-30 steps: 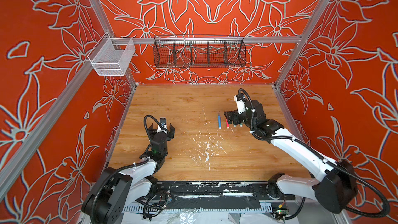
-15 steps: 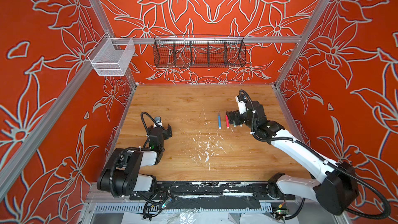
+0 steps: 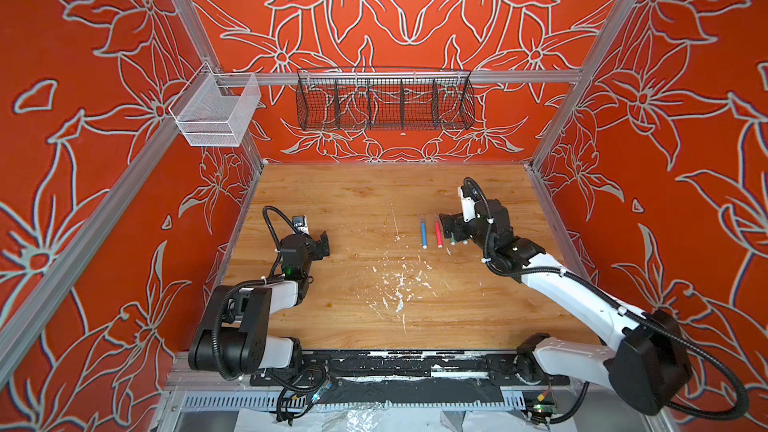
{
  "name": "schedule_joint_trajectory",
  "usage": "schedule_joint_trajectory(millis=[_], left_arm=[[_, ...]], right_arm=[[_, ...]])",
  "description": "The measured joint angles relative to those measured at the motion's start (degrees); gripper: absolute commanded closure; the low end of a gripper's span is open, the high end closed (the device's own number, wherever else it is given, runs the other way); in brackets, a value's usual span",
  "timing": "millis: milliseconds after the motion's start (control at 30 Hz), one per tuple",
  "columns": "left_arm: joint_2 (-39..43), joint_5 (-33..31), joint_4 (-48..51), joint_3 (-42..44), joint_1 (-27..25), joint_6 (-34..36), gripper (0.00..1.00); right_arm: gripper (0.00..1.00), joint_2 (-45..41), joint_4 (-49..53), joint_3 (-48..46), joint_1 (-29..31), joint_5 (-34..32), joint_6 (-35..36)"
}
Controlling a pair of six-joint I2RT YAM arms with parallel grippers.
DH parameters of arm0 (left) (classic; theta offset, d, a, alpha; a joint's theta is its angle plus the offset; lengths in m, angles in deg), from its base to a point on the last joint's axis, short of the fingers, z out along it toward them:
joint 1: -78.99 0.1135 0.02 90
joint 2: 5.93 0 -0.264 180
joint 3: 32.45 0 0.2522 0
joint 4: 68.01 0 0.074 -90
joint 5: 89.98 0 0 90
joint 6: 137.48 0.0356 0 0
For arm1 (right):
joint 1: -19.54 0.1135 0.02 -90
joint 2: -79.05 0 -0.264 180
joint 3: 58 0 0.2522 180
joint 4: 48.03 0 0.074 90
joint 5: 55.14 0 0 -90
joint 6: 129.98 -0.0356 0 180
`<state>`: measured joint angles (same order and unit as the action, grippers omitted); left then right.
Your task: Insert the pens into the pen caps
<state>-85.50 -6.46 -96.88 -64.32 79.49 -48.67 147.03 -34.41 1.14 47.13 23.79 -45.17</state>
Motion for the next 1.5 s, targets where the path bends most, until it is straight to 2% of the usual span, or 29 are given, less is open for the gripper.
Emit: schedule_joint_trajectory(millis=[167, 333, 467, 667, 800, 933, 1067, 1267, 1500], left_arm=[[0.0, 0.2, 0.2, 0.0, 0.0, -0.1, 0.03], [0.0, 0.2, 0.2, 0.0, 0.0, -0.1, 0.03], [0.0, 0.2, 0.2, 0.0, 0.0, -0.2, 0.03], [0.0, 0.2, 0.2, 0.0, 0.0, -0.2, 0.03], [0.0, 0.3, 0.2, 0.0, 0.0, -0.2, 0.03], [0.0, 0.3, 0.2, 0.0, 0.0, -0.2, 0.03], [0.0, 0.3, 0.2, 0.0, 0.0, -0.2, 0.03], [0.0, 0.3, 0.2, 0.0, 0.0, -0.2, 0.03], [0.0, 0.3, 0.2, 0.0, 0.0, -0.2, 0.03]], right_arm=[[0.03, -4.2, -1.7, -5.2, -5.0, -3.3, 4.1], [0.03, -5.5, -12.7, -12.1, -11.7, -3.1, 9.9], [0.03, -1.2, -19.1, -16.9, -12.7, -2.5, 13.4], [0.03, 7.1, -35.9, -27.8, -14.1, -2.3, 14.1], [0.03, 9.7, -46.8, -34.3, -15.0, -5.2, 12.7], [0.03, 16.7, -59.4, -36.0, -16.4, -8.1, 11.6], [0.03, 15.2, -56.5, -33.4, -17.8, -8.1, 9.6], [0.03, 14.3, -51.9, -27.8, -24.2, -4.3, 5.9], [0.03, 14.3, -49.4, -27.8, -24.4, -2.4, 4.7]])
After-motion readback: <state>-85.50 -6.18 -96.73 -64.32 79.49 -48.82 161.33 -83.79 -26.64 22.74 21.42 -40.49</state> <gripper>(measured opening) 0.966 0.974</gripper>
